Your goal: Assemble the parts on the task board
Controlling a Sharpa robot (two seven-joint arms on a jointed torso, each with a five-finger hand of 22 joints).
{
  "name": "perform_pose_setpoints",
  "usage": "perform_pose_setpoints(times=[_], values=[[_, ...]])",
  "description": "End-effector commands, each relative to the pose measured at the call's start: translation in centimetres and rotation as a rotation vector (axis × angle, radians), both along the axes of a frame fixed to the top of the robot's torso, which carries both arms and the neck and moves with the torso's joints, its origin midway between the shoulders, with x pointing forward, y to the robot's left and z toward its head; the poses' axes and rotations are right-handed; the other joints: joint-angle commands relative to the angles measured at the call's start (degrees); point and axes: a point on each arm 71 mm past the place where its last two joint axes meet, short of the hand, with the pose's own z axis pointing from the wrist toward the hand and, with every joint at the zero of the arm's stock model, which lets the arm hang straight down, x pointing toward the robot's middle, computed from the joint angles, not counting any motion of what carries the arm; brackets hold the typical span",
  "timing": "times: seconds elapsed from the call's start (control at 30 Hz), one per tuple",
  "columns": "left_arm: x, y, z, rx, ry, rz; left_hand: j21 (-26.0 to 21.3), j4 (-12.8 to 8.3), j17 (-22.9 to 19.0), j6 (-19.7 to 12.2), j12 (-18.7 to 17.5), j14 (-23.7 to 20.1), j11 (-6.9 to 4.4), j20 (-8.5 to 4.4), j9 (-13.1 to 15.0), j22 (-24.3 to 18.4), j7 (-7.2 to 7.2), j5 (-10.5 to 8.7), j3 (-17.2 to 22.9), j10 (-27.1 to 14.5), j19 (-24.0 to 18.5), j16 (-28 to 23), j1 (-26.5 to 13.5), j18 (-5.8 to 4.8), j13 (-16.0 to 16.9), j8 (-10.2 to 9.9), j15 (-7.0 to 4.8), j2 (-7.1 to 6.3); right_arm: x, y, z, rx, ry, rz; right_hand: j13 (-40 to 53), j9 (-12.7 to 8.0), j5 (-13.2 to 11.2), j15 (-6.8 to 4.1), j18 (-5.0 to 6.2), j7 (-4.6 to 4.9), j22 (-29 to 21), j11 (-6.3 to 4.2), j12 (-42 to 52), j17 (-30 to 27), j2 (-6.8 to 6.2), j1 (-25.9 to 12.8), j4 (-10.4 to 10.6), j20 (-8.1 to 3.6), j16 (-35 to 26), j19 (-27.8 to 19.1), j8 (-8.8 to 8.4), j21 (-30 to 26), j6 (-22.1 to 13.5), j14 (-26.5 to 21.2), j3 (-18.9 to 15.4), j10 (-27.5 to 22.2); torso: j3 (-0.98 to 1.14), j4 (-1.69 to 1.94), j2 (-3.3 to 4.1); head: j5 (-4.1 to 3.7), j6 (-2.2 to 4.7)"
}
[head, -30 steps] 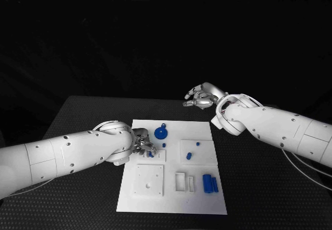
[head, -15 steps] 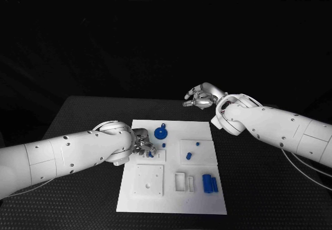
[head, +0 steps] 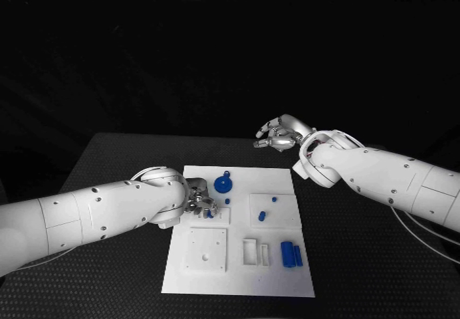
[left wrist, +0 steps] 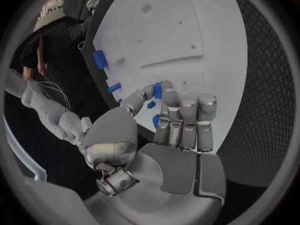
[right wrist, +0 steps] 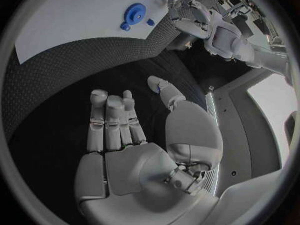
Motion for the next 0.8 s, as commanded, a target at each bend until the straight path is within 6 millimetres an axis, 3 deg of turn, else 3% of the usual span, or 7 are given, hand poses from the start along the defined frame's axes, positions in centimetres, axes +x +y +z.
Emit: perform_pose_setpoints(times=[0.03,0.6,0.63,0.8], values=[[-0.63,-0.72,-0.74,0.013,0.027,-0.040,0.3,-0.1,0.1,4.4,0.0,6.2,-6.71,-8.23,-0.2,-0.1,-4.15,-0.36,1.1,6.7,0.4,0.3,0.0,3.49,0.1,-0.4,-8.36,0.90,-0.03,0.09,-0.03,-0.009,0.004,0.013,-0.1,-0.1,0.4,-0.05,1.69,0.43,0.8,-0.03,0.3,-0.1,0.30,-0.1,0.1,0.21,0.4,0.0,0.27,-0.3,0.0,-0.2,-0.3,-0.2,0.04,-0.01,0.00,-0.05,-0.06],[-0.68,-1.06,-0.74,0.019,0.023,-0.053,0.7,-0.1,0.4,4.6,-0.1,6.3,-6.70,-8.17,-0.3,-0.5,-4.15,-0.94,1.2,6.8,0.2,0.3,-0.9,3.51,0.6,-0.3,-8.31,2.05,-0.05,0.09,-0.03,-0.009,0.005,0.014,-0.1,-0.1,0.4,-0.06,1.69,0.42,0.8,-0.04,0.4,-0.1,0.32,-0.1,0.1,0.21,0.4,-0.1,0.28,-0.3,0.0,-0.2,-0.3,-0.3,0.01,0.04,0.00,-0.21,0.09],[-0.68,-1.06,-0.75,0.019,0.023,-0.053,0.7,0.2,0.4,4.6,-0.2,6.3,-6.68,-8.19,-0.3,-0.7,-4.20,-3.65,1.1,6.8,0.2,0.3,-1.3,3.56,0.8,-0.3,-8.32,2.19,-0.05,0.09,-0.03,-0.009,0.005,0.014,-0.1,-0.1,0.4,-0.06,1.69,0.42,0.8,-0.04,0.4,-0.1,0.32,-0.1,0.1,0.21,0.4,-0.1,0.28,-0.3,0.0,-0.2,-0.3,-0.3,0.01,0.03,-0.01,-0.21,0.10],[-0.64,-0.97,-0.76,0.021,0.023,-0.049,1.1,1.2,0.6,4.6,-0.5,6.4,-6.68,-8.24,-0.6,-1.3,-4.18,-7.02,1.4,6.9,0.1,0.0,-1.5,3.73,1.2,-0.2,-8.35,1.14,-0.06,0.07,-0.03,-0.009,0.005,0.014,-0.2,-0.1,0.4,-0.06,1.69,0.42,0.8,-0.04,0.4,-0.1,0.31,-0.1,0.1,0.21,0.4,-0.1,0.28,-0.3,0.0,-0.2,-0.3,-0.3,0.02,0.04,-0.04,-0.26,0.13]])
